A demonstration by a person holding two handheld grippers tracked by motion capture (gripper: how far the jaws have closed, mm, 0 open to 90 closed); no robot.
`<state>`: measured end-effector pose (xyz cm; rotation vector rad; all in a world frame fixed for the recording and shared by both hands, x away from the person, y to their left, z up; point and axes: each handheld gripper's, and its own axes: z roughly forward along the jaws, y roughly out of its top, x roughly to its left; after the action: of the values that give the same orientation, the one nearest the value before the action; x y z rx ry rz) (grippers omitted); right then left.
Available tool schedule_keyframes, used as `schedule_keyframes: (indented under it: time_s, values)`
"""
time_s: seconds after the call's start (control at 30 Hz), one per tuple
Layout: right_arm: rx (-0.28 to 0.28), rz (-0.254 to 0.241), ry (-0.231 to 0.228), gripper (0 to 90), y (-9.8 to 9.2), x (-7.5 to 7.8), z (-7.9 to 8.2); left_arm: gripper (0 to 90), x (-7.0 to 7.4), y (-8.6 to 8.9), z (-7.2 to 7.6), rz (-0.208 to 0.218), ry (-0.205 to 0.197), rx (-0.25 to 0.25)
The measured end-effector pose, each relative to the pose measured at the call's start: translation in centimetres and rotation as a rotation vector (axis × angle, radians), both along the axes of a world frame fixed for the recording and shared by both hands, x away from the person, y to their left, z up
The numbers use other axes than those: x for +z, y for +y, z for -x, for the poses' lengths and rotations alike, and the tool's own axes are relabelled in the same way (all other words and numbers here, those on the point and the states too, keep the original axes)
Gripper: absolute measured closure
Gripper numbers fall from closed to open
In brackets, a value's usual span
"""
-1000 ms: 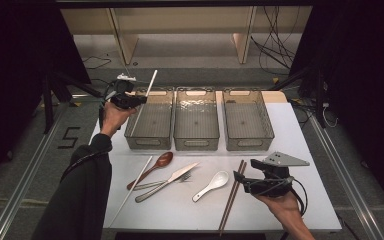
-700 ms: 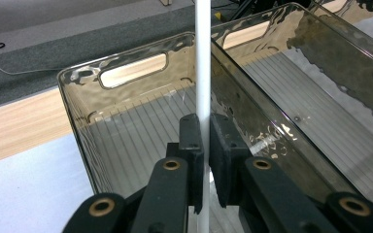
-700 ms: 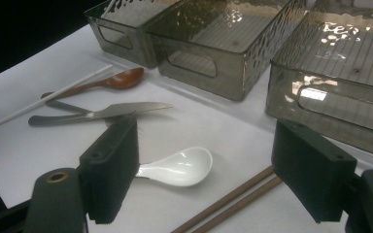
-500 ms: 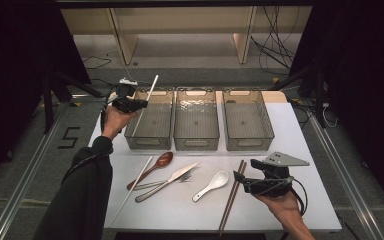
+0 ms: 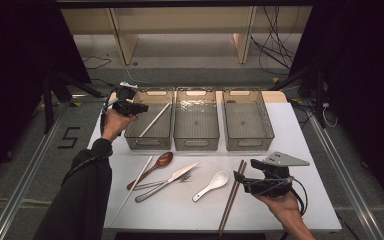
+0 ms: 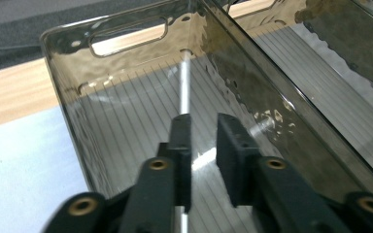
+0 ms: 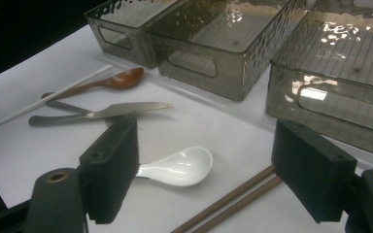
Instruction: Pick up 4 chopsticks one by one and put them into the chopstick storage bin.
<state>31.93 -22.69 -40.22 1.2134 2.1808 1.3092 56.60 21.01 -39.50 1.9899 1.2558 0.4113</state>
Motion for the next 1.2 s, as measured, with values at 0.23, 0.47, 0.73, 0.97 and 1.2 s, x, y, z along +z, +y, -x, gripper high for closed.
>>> schedule_keyframes:
  time_s: [0.23,0.47,0.73,0.97,1.2]
  values:
    - [-0.001,0.001,0.0,26.2,0.0,0.0,0.0,54.5,1.1,0.3,1.4,0.039,0.061,-0.018]
    - [-0.004,0.002,0.002,26.3,0.0,0.0,0.0,40.3,2.2,0.4,4.7,0.052,0.116,-0.062]
    - [-0.003,0.006,0.001,26.2,0.1,0.0,0.0,30.3,2.5,0.9,8.4,0.013,0.124,-0.081]
    - [-0.001,0.007,-0.005,26.1,0.1,0.1,0.1,25.7,1.7,1.3,11.5,-0.041,0.181,-0.091]
    - [-0.003,0.011,-0.005,26.1,0.2,0.1,0.1,24.1,0.2,1.2,13.5,-0.079,0.24,-0.114]
